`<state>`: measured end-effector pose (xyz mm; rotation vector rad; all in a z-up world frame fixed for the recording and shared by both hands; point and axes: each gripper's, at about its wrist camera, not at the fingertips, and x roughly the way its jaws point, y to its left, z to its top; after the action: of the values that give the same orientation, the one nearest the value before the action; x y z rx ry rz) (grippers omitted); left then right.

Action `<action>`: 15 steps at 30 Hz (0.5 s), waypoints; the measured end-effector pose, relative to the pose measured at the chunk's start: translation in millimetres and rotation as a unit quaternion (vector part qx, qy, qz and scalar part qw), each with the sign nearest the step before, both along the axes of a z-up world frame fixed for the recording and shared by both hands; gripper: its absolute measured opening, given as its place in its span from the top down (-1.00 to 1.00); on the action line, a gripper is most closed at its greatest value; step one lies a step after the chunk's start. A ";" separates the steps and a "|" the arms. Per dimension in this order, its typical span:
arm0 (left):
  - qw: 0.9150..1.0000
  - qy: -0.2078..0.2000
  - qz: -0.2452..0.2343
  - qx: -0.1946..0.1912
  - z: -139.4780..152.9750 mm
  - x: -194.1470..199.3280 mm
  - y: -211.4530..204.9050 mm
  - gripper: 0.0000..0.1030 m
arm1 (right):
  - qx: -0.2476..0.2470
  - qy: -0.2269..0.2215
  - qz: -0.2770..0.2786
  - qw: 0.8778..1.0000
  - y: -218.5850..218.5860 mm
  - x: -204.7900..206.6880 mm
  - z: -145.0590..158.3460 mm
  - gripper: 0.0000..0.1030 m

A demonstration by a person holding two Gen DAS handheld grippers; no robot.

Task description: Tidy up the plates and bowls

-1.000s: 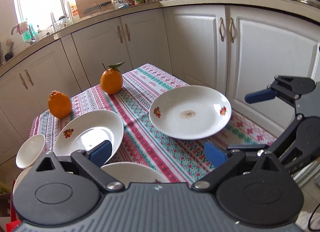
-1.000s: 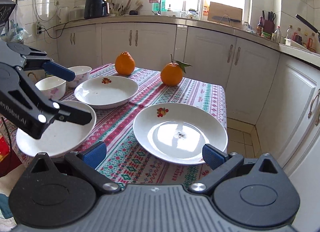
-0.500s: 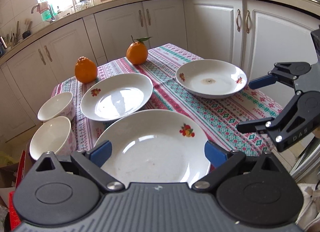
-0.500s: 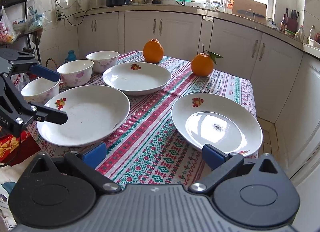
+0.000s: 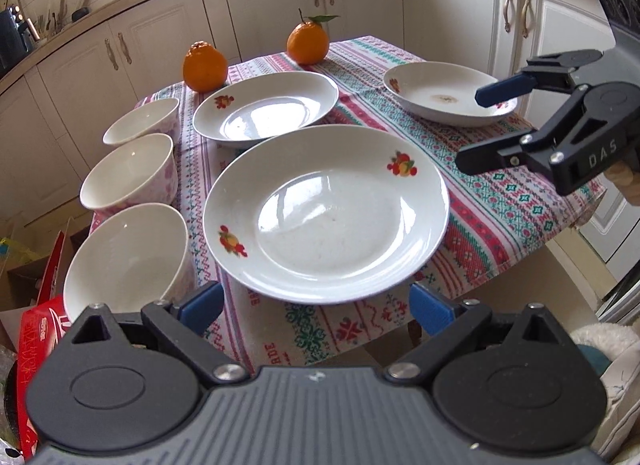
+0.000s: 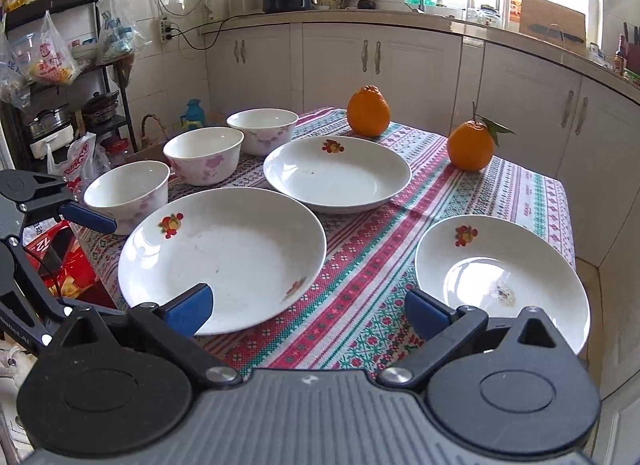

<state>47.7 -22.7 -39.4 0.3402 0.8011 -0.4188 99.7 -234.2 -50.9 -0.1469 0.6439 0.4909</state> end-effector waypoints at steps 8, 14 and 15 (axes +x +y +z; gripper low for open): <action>1.000 0.011 0.007 -0.007 -11.8 9.7 -0.3 -0.89 | 0.025 0.019 0.048 0.998 8.6 19.4 3.8 -1.00; 1.000 0.014 0.011 -0.017 -17.2 13.0 -0.9 -0.87 | 0.035 0.043 0.087 0.995 15.5 43.2 1.6 -1.00; 1.000 0.014 0.012 -0.018 -17.7 13.5 -0.9 -0.87 | 0.034 0.046 0.092 0.994 17.2 47.2 0.9 -0.98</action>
<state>61.2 -23.7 -57.1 0.2910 0.8240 -0.4162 146.9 -217.0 -50.0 -0.1206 0.7062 0.6992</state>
